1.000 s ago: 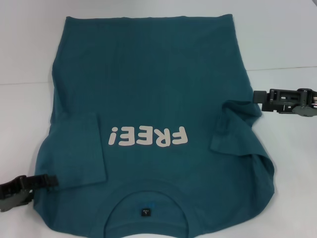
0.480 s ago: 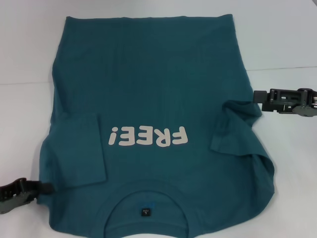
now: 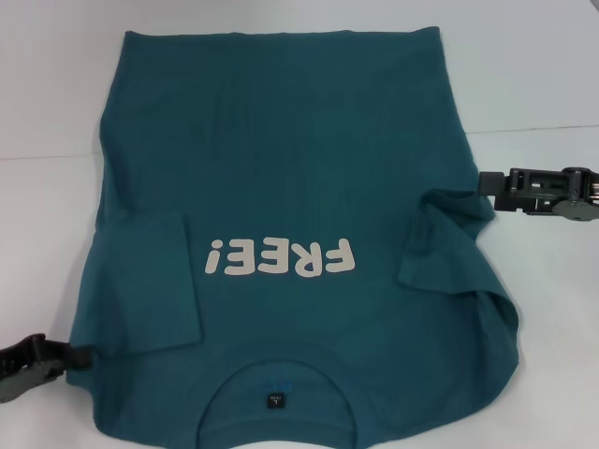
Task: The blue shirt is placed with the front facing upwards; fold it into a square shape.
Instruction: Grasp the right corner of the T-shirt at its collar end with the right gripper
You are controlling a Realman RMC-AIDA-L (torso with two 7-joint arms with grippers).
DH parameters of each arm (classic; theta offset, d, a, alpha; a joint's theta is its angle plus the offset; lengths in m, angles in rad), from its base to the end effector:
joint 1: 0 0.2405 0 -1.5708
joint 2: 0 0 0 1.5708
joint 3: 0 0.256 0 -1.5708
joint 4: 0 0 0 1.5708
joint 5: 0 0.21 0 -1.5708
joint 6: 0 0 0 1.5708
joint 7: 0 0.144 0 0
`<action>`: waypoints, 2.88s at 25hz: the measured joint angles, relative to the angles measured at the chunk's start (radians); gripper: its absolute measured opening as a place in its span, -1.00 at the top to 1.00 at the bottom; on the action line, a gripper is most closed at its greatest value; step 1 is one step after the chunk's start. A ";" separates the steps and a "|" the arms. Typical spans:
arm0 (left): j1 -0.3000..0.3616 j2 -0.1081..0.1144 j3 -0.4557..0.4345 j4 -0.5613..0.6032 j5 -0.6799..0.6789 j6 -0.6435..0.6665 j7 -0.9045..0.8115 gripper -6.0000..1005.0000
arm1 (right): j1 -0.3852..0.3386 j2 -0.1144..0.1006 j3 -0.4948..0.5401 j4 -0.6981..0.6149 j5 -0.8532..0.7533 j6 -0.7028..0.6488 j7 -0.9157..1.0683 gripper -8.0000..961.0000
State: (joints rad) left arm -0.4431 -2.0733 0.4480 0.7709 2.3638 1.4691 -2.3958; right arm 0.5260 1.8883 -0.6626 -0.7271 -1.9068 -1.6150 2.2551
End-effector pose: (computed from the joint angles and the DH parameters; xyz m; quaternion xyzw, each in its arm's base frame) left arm -0.3460 0.3044 0.0330 -0.6695 -0.7025 -0.1892 0.1497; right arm 0.2753 0.3547 0.0987 -0.7871 0.5369 0.2882 0.0958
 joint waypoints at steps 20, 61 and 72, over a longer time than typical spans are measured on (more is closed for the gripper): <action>-0.025 0.032 -0.124 -0.052 -0.013 0.065 0.044 0.93 | -0.019 -0.066 0.000 -0.011 -0.172 -0.061 0.060 -0.90; -0.016 0.027 -0.123 -0.064 -0.012 0.023 0.043 0.93 | 0.078 0.020 -0.033 0.065 -0.535 0.052 0.188 -0.78; -0.016 0.027 -0.123 -0.073 -0.012 0.014 0.043 0.93 | 0.097 0.037 -0.041 0.069 -0.545 0.115 0.220 -0.74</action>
State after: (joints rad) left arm -0.4591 -2.0463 0.3249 0.6981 2.3516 1.4833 -2.3531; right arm 0.6227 1.9253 -0.7036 -0.6579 -2.4516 -1.4998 2.4749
